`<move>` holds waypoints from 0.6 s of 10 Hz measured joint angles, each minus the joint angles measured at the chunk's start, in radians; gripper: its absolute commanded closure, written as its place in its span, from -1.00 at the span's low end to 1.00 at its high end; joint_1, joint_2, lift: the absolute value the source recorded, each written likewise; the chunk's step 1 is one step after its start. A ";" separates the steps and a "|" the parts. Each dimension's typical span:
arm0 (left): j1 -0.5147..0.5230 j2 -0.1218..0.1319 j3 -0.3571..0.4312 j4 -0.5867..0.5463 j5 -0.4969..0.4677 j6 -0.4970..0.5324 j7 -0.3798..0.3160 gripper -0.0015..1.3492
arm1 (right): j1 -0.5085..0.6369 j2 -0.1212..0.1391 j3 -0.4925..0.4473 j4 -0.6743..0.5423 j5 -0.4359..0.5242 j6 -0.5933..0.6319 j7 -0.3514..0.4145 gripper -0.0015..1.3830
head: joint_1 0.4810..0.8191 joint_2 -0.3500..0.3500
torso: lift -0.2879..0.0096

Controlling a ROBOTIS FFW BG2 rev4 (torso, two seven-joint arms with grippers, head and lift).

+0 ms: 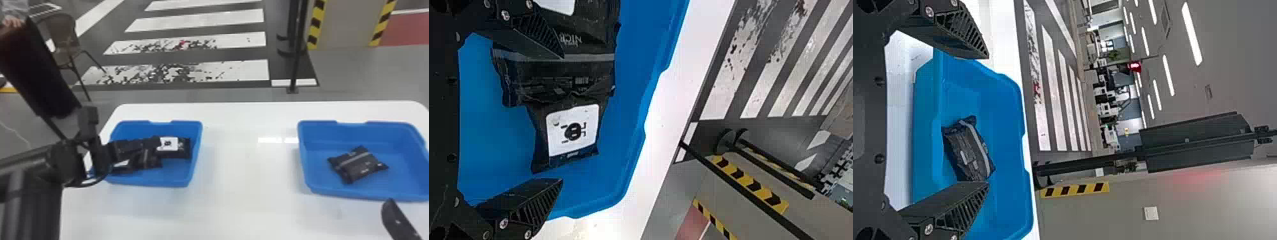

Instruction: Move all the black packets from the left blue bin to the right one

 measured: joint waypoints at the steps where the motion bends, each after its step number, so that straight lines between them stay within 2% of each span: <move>1: -0.020 0.004 -0.008 0.047 0.014 -0.005 0.000 -0.75 | -0.004 0.000 0.002 0.005 -0.004 0.002 0.000 -0.82 | 0.27 0.43 | -0.01; 5: -0.074 0.018 -0.039 0.199 0.079 -0.058 -0.001 -0.74 | -0.018 0.000 0.009 0.023 -0.016 0.009 0.001 -0.82 | 0.27 0.39 | -0.01; 6: -0.092 0.020 -0.051 0.226 0.096 -0.069 -0.001 -0.69 | -0.021 0.000 0.012 0.028 -0.019 0.010 0.001 -0.82 | 0.27 0.36 | -0.01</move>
